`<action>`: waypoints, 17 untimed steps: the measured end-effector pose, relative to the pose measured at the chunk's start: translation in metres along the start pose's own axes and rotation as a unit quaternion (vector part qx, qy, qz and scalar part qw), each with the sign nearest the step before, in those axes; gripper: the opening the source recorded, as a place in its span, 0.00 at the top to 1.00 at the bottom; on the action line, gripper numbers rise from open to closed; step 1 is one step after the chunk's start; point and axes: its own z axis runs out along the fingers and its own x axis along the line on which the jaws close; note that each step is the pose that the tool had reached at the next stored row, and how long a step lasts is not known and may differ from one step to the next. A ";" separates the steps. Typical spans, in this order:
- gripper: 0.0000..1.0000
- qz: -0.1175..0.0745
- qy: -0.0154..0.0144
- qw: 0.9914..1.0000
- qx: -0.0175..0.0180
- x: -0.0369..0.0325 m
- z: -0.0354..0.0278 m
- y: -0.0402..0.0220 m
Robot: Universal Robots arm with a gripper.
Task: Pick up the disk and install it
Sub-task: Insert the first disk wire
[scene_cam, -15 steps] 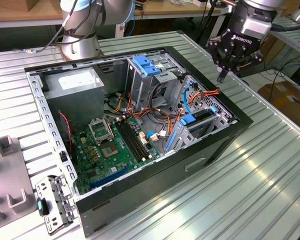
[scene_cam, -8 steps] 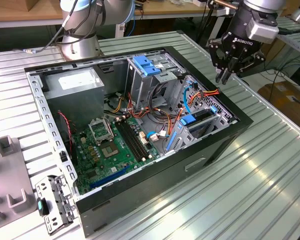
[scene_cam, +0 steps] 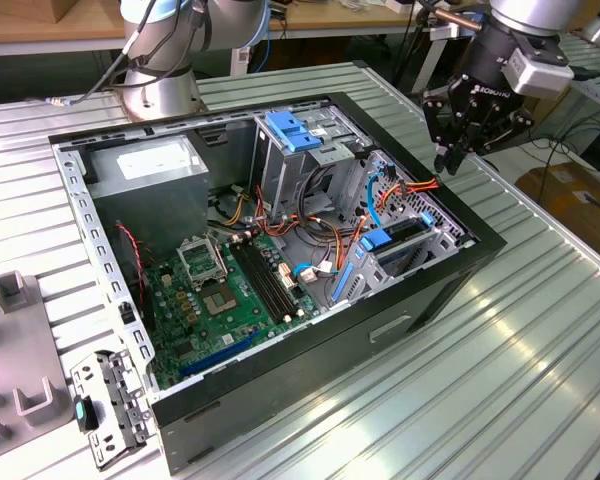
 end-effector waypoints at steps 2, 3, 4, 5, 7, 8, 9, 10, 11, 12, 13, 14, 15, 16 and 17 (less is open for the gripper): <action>0.76 0.000 0.000 1.000 0.000 0.0001 -0.0001 0.0001; 0.76 0.000 0.000 1.000 0.000 0.0001 0.0000 0.0001; 0.76 0.000 0.000 1.000 0.000 0.0001 0.0000 0.0001; 0.76 0.000 0.000 1.000 0.000 0.0001 0.0000 0.0001; 0.76 0.000 0.000 1.000 0.000 0.0001 -0.0001 0.0001; 0.76 0.000 0.000 1.000 0.000 0.0001 0.0000 0.0001; 0.76 0.000 0.000 1.000 0.000 0.0001 0.0000 0.0001; 0.76 0.000 0.000 1.000 0.000 0.0001 -0.0001 0.0001; 0.76 0.000 0.000 1.000 0.000 0.0001 -0.0001 0.0001; 0.76 0.000 0.000 1.000 0.000 0.0001 0.0000 0.0001; 0.76 -0.001 0.001 1.000 -0.001 0.0000 0.0006 0.0001; 0.76 -0.003 0.002 1.000 -0.002 -0.0001 0.0022 0.0002; 0.76 -0.003 0.002 1.000 -0.002 -0.0002 0.0046 0.0002; 0.76 -0.004 0.002 1.000 -0.002 -0.0005 0.0086 0.0003; 0.76 -0.004 0.002 1.000 -0.002 -0.0007 0.0120 0.0005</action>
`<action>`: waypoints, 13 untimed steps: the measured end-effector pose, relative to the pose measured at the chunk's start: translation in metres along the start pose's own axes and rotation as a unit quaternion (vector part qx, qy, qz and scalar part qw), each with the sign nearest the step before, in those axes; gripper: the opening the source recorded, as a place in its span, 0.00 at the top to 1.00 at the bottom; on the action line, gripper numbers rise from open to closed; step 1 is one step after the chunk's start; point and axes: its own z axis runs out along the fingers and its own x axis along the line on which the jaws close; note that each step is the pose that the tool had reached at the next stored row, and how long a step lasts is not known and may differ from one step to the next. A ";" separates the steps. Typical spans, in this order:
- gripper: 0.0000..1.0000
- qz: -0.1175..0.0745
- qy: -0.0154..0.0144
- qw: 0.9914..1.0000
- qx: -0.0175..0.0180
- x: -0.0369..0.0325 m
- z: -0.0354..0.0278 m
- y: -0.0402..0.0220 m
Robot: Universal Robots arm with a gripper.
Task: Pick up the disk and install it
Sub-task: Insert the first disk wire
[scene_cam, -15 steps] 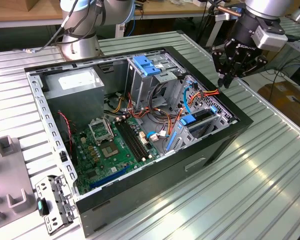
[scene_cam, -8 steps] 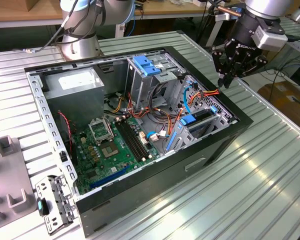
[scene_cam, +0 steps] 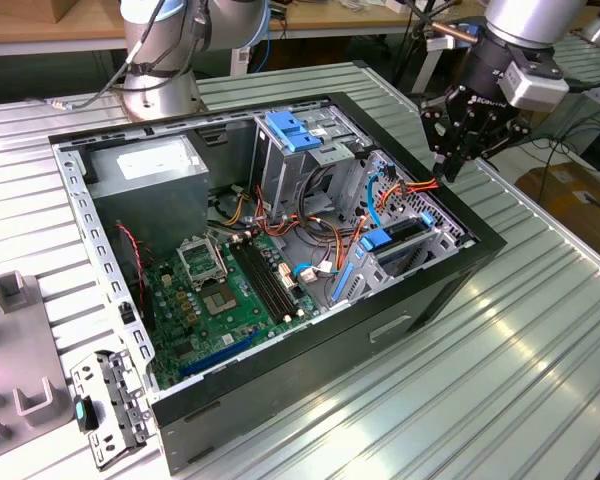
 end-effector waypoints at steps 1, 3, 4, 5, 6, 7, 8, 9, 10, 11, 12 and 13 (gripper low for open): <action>0.76 -0.001 0.000 1.000 0.000 -0.0001 0.0007 0.0000; 0.76 -0.006 0.000 1.000 0.000 -0.0002 0.0029 0.0000; 0.76 -0.008 0.000 1.000 0.001 -0.0002 0.0034 0.0000; 0.76 -0.009 0.000 1.000 0.001 -0.0003 0.0040 0.0001; 0.76 -0.011 0.000 1.000 0.001 -0.0003 0.0047 0.0001; 0.76 -0.013 0.001 1.000 0.001 -0.0004 0.0059 0.0001; 0.76 -0.015 0.002 1.000 0.001 -0.0004 0.0068 0.0001; 0.76 -0.016 0.002 1.000 0.001 -0.0005 0.0074 0.0001; 0.76 -0.018 0.003 1.000 0.001 -0.0005 0.0083 0.0001; 0.76 -0.020 0.003 1.000 0.001 -0.0006 0.0095 0.0001; 0.76 -0.021 0.003 1.000 0.001 -0.0006 0.0099 0.0001; 0.76 -0.021 0.003 1.000 0.001 -0.0007 0.0101 0.0001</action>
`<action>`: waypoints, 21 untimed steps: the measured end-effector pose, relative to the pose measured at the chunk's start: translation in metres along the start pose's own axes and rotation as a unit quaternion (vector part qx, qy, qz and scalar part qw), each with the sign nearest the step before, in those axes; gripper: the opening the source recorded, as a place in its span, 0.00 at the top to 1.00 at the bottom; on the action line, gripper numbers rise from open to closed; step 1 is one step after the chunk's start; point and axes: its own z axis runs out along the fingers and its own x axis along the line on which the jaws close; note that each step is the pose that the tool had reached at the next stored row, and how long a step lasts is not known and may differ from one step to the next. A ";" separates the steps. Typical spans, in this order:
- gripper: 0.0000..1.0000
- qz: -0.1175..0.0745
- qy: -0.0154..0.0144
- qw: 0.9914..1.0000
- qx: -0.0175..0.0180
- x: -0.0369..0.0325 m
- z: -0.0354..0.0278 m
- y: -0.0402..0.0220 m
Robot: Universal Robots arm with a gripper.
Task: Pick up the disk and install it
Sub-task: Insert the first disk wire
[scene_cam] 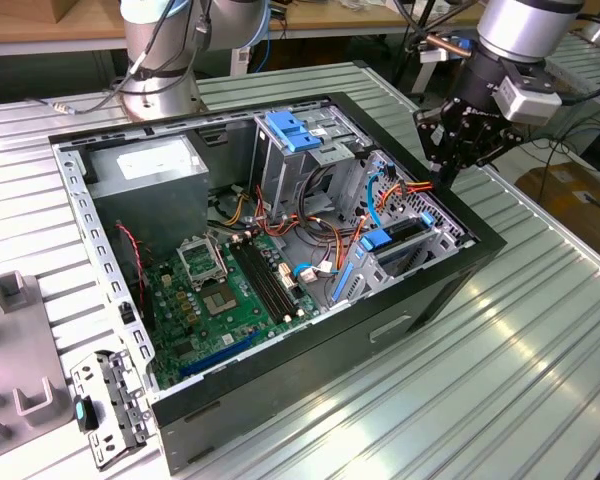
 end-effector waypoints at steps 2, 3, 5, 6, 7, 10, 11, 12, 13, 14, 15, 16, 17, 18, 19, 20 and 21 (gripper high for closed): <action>0.83 0.000 0.000 1.000 0.000 0.0000 -0.0004 0.0000; 0.83 0.000 0.000 1.000 0.000 0.0001 -0.0010 0.0000; 0.83 0.000 0.000 1.000 0.000 0.0003 -0.0041 -0.0001; 0.83 0.000 0.000 1.000 0.000 0.0004 -0.0053 0.0000; 0.83 0.000 0.000 1.000 0.000 0.0004 -0.0054 -0.0001; 0.83 0.000 0.000 1.000 0.000 0.0004 -0.0060 0.0000; 0.83 0.000 0.000 1.000 0.000 0.0005 -0.0061 0.0000; 0.83 0.000 0.000 1.000 0.000 0.0002 -0.0061 0.0002; 0.83 0.000 0.000 1.000 0.000 -0.0012 -0.0062 0.0012; 0.83 0.000 0.000 1.000 0.000 -0.0035 -0.0064 0.0031; 0.83 0.000 0.000 1.000 0.000 -0.0048 -0.0065 0.0044; 0.83 0.000 0.000 1.000 0.000 -0.0061 -0.0066 0.0056; 0.83 0.000 0.000 1.000 0.000 -0.0073 -0.0067 0.0068; 0.83 0.000 0.000 1.000 0.000 -0.0081 -0.0067 0.0075; 0.83 0.000 0.000 1.000 0.000 -0.0091 -0.0068 0.0084; 0.83 0.000 0.000 1.000 0.000 -0.0096 -0.0069 0.0088; 0.83 0.001 0.000 1.000 0.000 -0.0102 -0.0069 0.0092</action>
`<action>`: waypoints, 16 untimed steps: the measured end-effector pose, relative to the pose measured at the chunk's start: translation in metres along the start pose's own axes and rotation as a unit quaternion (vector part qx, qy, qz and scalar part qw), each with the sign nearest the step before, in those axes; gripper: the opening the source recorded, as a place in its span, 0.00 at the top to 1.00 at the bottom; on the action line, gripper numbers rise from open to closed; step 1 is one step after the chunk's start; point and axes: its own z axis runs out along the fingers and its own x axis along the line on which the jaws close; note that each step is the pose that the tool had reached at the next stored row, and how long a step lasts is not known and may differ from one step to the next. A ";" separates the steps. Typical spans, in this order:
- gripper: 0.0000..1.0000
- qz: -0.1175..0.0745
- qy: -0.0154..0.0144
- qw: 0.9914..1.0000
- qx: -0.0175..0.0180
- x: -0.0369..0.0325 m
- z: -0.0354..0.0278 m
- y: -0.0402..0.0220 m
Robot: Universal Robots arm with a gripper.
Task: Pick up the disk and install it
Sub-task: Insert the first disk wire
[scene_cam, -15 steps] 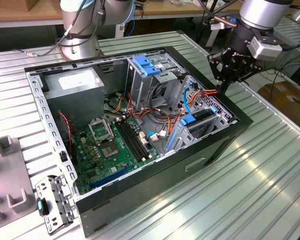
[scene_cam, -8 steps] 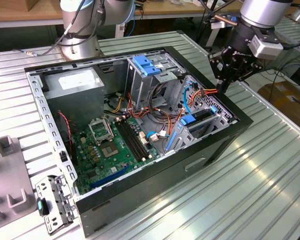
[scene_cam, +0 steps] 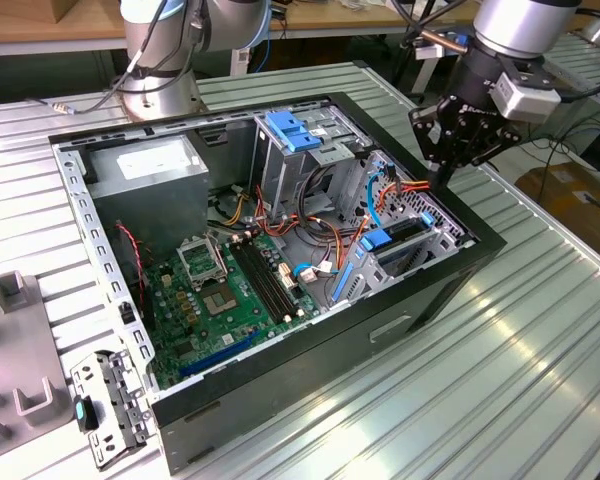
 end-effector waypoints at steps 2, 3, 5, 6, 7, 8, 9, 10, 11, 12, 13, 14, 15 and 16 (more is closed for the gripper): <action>0.83 0.011 0.000 1.000 -0.001 -0.0001 0.0000 0.0000; 0.83 0.017 0.000 1.000 -0.001 -0.0001 0.0000 0.0001; 0.83 0.028 0.000 1.000 -0.002 -0.0001 0.0000 0.0001; 0.83 0.037 0.000 0.999 -0.003 -0.0003 -0.0001 0.0001; 0.83 0.038 0.000 0.999 -0.003 -0.0017 -0.0002 0.0011; 0.83 0.038 0.000 0.999 -0.003 -0.0026 -0.0002 0.0018; 0.83 0.039 0.000 0.999 -0.003 -0.0031 -0.0002 0.0022; 0.83 0.040 0.000 0.999 -0.003 -0.0033 -0.0003 0.0022; 0.83 0.059 0.000 0.998 -0.004 -0.0034 -0.0003 0.0023; 0.83 0.075 0.000 0.997 -0.006 -0.0034 -0.0003 0.0024; 0.83 0.077 0.000 0.997 -0.006 -0.0040 -0.0004 0.0026; 0.83 0.077 0.000 0.997 -0.006 -0.0048 -0.0004 0.0032; 0.83 0.078 0.000 0.997 -0.006 -0.0061 -0.0005 0.0042; 0.83 0.085 0.000 0.996 -0.006 -0.0062 -0.0004 0.0043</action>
